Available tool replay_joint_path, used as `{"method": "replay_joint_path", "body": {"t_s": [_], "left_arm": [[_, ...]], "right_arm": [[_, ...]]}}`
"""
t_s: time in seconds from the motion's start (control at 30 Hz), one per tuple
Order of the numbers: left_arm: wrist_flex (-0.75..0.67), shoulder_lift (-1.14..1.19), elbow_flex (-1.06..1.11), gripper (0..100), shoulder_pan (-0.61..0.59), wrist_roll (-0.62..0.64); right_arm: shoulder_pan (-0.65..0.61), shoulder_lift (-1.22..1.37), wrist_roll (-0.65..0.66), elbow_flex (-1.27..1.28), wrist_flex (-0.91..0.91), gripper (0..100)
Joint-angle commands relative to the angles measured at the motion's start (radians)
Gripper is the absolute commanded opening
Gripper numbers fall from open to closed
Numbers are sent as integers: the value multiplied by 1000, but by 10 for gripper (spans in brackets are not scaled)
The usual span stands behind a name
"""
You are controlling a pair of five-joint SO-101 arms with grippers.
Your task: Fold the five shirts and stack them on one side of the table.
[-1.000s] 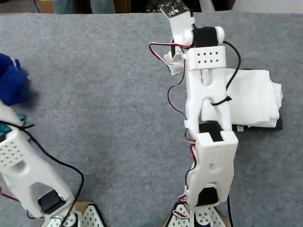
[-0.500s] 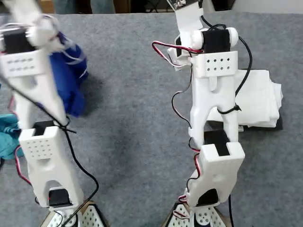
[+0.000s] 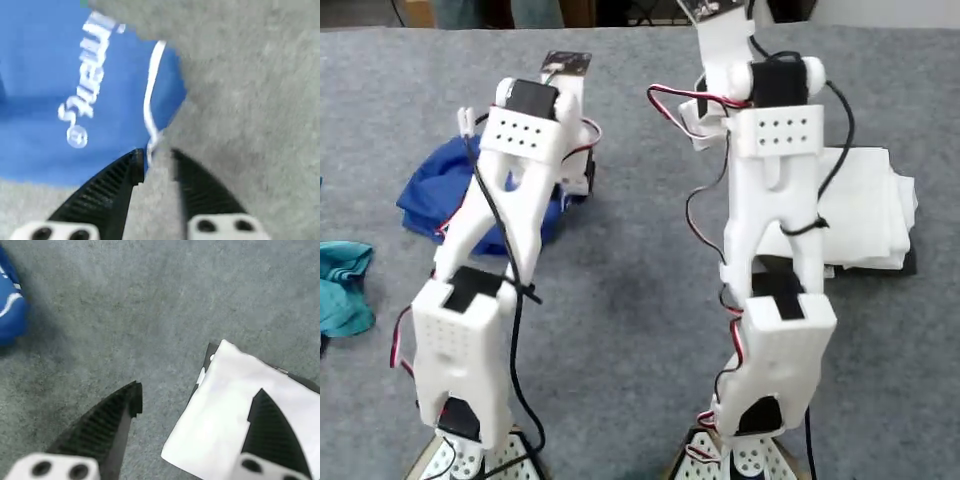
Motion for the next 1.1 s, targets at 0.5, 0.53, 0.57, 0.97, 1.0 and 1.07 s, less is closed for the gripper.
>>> {"method": "replay_joint_path", "body": {"t_s": [0.5,0.53,0.57,0.97,1.0,1.07], "left_arm": [[-876,-333,777,283,-819,216],[-918,-305,814,271,-819,236],[-936,-279,825,248,-812,250],[-939,-26,627,30,-811,212],[-933,-15,615,30,-814,212],[-925,8,584,30,-822,213]], "right_arm": [[-465,306,-78,-13,-250,340],[-480,332,-91,-7,-287,340],[-488,364,-100,-5,-328,340],[-384,619,-170,-240,-245,24],[-367,619,-170,-271,-193,11],[-334,621,-169,-326,-83,13]]}}
